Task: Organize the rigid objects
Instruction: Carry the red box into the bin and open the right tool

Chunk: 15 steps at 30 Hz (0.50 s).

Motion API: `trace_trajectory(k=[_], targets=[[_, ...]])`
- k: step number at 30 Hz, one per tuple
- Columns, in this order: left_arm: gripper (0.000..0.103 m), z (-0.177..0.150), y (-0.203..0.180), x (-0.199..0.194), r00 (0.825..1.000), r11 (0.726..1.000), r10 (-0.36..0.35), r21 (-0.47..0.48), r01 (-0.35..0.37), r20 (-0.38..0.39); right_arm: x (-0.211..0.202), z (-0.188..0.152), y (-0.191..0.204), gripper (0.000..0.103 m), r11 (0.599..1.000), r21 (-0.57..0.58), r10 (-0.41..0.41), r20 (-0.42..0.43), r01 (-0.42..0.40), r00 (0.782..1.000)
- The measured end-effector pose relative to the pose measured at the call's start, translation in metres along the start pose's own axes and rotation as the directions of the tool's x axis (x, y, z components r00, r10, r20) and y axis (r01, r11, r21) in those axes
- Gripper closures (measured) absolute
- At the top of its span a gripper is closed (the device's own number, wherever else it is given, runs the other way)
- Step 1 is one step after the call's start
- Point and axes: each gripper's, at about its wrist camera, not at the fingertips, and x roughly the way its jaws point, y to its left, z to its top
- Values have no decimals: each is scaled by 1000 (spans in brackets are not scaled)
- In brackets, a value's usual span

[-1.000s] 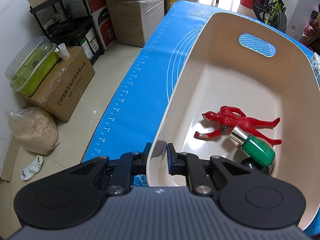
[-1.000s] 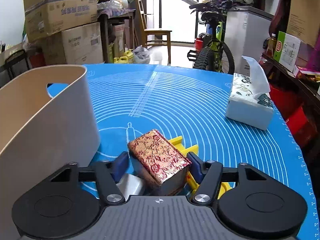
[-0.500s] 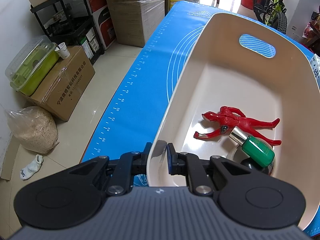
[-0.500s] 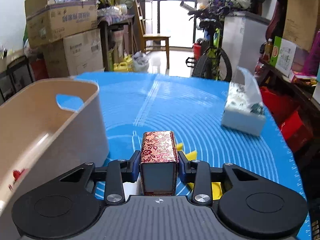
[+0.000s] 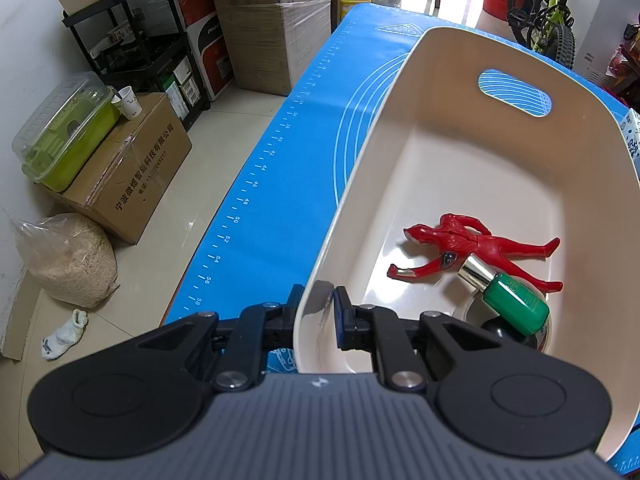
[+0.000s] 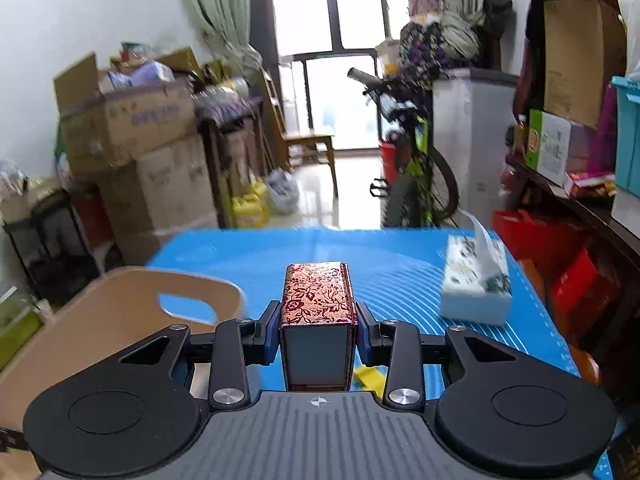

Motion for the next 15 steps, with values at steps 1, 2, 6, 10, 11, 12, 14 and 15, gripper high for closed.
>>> trace_trajectory(k=[1,2,6,10,11,12,14,15], targets=[[86,0,0,0,1000,1000,0,0,0,0,-4,2,4,58,1000,-4,14,8,-14,1000],[86,0,0,0,1000,1000,-1,0,1,0,-7,4,8,58,1000,-9,29,13,-29,999],[86,0,0,-1,1000,1000,-3,0,3,1,-15,8,33,58,995,-36,94,13,-93,995],[86,0,0,-1,1000,1000,-3,0,3,1,-19,6,60,58,983,-72,166,-25,-167,986],[86,0,0,-1,1000,1000,-3,0,3,1,-20,4,66,58,979,-85,181,-38,-184,983],[86,0,0,-1,1000,1000,-2,0,2,1,-20,1,74,58,974,-98,198,-56,-203,979],[86,0,0,-1,1000,1000,-2,0,2,2,-20,-4,85,58,966,-109,227,-88,-236,970],[86,0,-1,-1,1000,1000,-2,0,2,2,-19,-7,91,58,960,-114,244,-108,-255,964]])
